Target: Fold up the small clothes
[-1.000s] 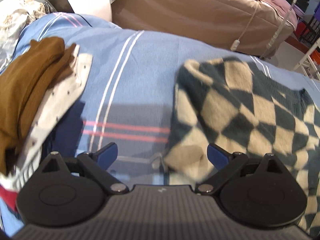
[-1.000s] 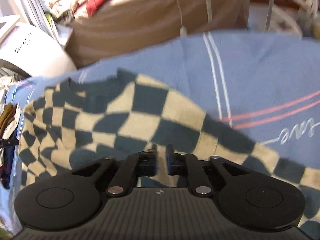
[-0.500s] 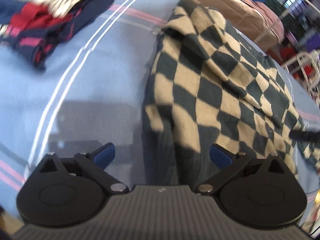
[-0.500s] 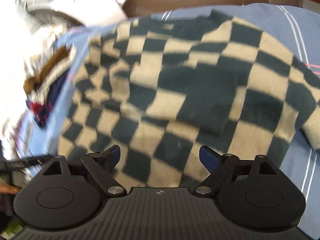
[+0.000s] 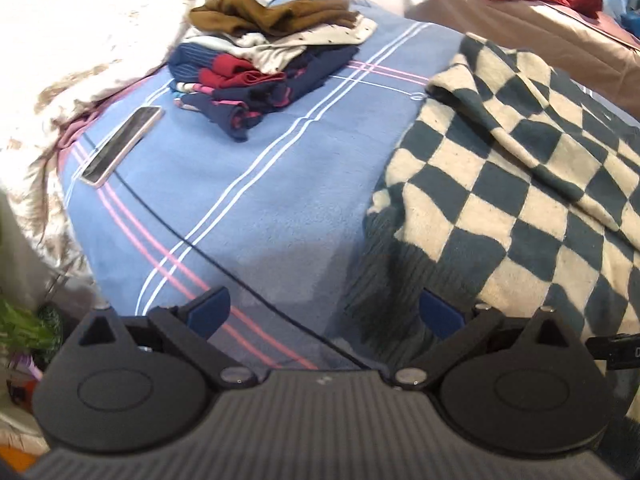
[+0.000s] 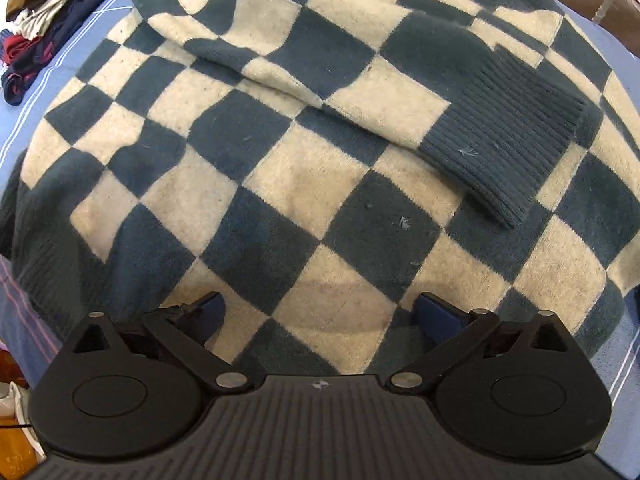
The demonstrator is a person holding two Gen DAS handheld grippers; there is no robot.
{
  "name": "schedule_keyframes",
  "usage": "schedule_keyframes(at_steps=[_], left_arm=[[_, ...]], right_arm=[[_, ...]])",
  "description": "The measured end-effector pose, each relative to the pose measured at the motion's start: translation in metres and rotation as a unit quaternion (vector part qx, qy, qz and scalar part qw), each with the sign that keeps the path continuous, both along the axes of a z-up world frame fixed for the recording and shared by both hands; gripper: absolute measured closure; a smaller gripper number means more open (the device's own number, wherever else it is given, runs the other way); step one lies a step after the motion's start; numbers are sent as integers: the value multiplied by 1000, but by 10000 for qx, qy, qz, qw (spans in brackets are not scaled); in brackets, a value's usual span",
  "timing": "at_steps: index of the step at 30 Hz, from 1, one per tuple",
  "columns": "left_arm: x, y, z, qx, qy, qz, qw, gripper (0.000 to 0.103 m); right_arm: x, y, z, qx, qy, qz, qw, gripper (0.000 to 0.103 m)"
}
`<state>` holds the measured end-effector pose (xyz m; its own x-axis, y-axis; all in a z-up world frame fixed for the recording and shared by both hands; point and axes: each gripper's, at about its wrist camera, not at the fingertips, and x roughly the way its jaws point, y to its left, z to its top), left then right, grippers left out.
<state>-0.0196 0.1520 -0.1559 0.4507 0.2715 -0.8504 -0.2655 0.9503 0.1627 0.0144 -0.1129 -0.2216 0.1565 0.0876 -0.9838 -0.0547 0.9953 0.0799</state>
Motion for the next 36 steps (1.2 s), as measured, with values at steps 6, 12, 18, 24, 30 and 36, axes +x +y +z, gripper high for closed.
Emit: schedule_keyframes(at_steps=[6, 12, 18, 24, 30, 36], left_arm=[[-13, 3, -5, -567, -4, 66, 9984, 0], [-9, -9, -5, -499, 9, -464, 9977, 0], [-2, 14, -19, -417, 257, -242, 9985, 0], [-5, 66, -47, -1837, 415, -482, 9809, 0], [8, 41, -55, -1763, 506, -1116, 9767, 0], [17, 39, -44, -1847, 407, -1459, 9711, 0]], right_arm=[[2, -2, -1, 42, -65, -63, 9999, 0], [-3, -1, 1, 8, -122, -64, 9999, 0], [-1, -2, 4, 20, -30, -88, 10000, 0], [7, -8, 3, 147, 86, -248, 9995, 0], [11, -2, 2, -15, 127, -358, 9993, 0], [11, -5, 5, 5, 138, -480, 9988, 0]])
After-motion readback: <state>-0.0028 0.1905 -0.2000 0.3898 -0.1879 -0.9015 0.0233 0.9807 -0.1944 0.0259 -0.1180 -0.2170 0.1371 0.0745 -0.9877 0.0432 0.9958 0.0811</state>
